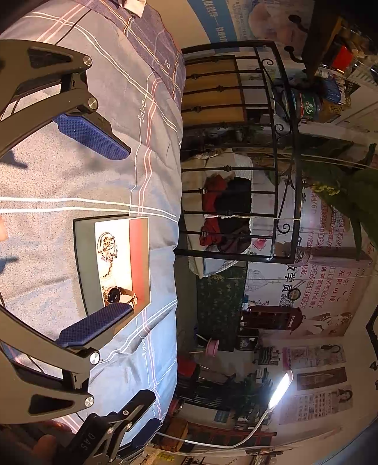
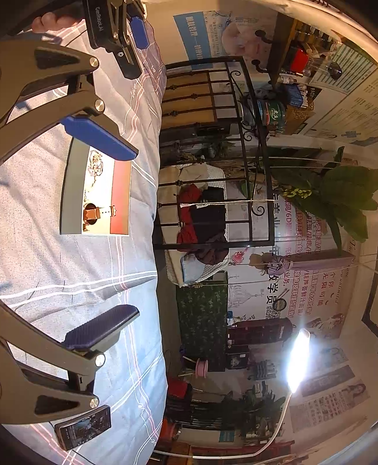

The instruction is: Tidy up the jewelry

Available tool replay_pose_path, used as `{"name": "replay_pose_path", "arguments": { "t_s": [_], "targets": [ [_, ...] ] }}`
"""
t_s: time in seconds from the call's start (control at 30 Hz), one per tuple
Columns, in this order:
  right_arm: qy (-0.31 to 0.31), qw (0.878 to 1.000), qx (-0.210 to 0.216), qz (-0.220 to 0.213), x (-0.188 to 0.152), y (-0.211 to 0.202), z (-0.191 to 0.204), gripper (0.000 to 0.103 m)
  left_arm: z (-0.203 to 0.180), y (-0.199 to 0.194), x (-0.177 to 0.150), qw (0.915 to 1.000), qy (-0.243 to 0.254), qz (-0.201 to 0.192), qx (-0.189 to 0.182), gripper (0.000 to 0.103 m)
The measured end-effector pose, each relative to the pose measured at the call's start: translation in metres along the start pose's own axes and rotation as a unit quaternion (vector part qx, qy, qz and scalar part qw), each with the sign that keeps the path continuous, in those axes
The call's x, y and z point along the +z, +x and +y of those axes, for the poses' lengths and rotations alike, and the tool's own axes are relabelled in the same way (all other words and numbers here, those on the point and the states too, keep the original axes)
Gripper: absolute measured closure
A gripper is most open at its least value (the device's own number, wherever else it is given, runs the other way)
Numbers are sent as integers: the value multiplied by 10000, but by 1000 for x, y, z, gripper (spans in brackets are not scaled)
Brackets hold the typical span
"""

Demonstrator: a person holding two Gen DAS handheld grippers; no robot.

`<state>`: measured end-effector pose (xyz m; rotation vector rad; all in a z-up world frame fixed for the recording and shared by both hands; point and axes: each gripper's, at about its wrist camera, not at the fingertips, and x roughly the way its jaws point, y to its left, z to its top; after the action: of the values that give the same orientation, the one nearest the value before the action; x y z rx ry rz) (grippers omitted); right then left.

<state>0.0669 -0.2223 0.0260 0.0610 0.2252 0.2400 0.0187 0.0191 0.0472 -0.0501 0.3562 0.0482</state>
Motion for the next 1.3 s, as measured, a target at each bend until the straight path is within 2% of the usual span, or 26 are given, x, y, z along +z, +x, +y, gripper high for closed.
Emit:
{"name": "replay_pose_path", "arguments": {
  "t_s": [1.3],
  "targets": [
    [-62,9998,70,154,-4,5,0,5,-4,7,-2,9998,-2,186,18,7]
  ]
}}
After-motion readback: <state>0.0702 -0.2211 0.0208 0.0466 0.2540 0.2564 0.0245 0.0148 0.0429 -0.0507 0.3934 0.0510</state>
